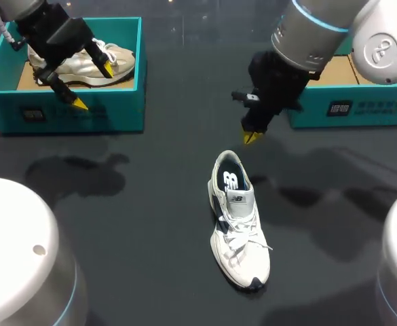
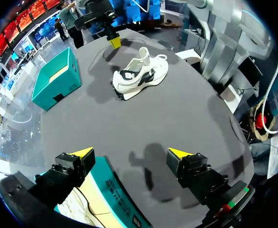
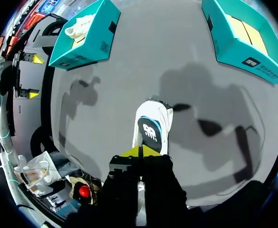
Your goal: Take the shoe out of the shoebox, open the shoe tongue, remove and reinsert the insole, then place the shoe into the shoebox
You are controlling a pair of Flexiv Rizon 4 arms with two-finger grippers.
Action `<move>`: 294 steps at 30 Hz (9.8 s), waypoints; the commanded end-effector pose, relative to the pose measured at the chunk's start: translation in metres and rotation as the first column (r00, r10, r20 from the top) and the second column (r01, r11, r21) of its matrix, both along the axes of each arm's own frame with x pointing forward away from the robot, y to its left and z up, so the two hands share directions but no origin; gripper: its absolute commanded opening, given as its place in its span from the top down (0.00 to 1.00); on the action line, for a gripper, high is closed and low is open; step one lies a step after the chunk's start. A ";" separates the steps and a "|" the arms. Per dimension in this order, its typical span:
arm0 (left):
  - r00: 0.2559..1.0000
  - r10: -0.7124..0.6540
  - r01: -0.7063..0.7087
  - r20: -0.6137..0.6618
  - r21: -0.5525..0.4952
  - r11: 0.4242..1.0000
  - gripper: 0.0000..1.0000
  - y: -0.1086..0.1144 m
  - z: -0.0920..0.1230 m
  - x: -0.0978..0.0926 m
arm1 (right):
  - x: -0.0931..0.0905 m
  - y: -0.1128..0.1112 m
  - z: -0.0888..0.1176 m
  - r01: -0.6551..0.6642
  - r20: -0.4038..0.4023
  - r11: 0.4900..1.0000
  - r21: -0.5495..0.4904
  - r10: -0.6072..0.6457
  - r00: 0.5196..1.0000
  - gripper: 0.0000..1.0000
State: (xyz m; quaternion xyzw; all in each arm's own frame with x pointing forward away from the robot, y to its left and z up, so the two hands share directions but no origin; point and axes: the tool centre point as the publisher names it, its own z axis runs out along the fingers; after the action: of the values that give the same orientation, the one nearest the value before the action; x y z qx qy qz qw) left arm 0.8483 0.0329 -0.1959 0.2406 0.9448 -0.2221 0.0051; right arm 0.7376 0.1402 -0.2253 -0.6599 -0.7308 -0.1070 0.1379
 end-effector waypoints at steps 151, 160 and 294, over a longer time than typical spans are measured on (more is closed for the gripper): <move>1.000 0.001 -0.001 0.001 0.002 1.000 0.00 0.000 0.000 -0.001 | 0.013 0.011 -0.150 0.317 0.407 0.877 -0.361 -0.158 0.900 1.00; 1.000 0.001 -0.001 0.001 0.002 1.000 0.00 0.000 0.000 -0.001 | 0.007 0.022 -0.176 0.266 0.327 0.888 -0.376 -0.141 0.934 1.00; 1.000 0.001 -0.001 0.001 0.002 1.000 0.00 0.000 0.000 -0.001 | -0.047 0.016 -0.108 -0.179 0.013 0.909 -0.376 0.198 0.980 0.00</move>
State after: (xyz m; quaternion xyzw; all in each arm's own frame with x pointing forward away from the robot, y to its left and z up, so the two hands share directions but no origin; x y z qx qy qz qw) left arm 0.8479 0.0328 -0.1962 0.2403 0.9449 -0.2224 0.0055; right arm 0.6934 0.1571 -0.3310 -0.5976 -0.8011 0.0341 0.0015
